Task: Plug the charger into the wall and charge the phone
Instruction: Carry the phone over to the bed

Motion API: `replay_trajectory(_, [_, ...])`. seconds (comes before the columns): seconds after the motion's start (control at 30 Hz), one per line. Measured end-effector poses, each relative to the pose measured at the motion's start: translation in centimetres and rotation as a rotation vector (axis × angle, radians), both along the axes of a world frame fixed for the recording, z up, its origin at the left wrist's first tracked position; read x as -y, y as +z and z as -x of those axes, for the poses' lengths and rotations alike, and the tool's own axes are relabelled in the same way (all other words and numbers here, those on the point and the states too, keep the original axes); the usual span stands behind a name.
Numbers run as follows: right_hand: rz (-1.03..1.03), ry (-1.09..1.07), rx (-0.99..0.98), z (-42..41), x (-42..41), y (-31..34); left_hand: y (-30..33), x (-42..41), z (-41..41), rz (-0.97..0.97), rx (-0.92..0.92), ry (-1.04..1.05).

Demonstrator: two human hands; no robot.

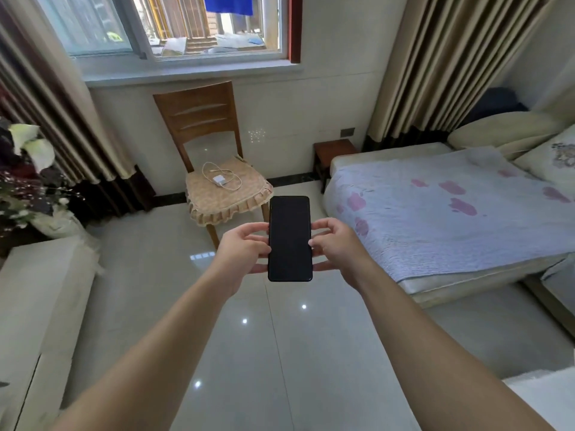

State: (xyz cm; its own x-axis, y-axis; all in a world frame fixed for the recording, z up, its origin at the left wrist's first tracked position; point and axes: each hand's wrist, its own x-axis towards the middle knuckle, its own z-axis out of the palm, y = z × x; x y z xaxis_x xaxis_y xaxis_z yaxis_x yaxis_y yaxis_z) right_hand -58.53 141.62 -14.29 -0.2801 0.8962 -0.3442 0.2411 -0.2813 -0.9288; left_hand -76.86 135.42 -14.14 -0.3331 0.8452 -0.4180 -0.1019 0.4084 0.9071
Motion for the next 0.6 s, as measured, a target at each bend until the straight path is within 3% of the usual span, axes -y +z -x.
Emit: replay_trajectory(0.6, [0.038,-0.418,-0.019,1.7,-18.7,-2.9,-2.8,-25.7,2.7,-0.013,0.02,-0.354])
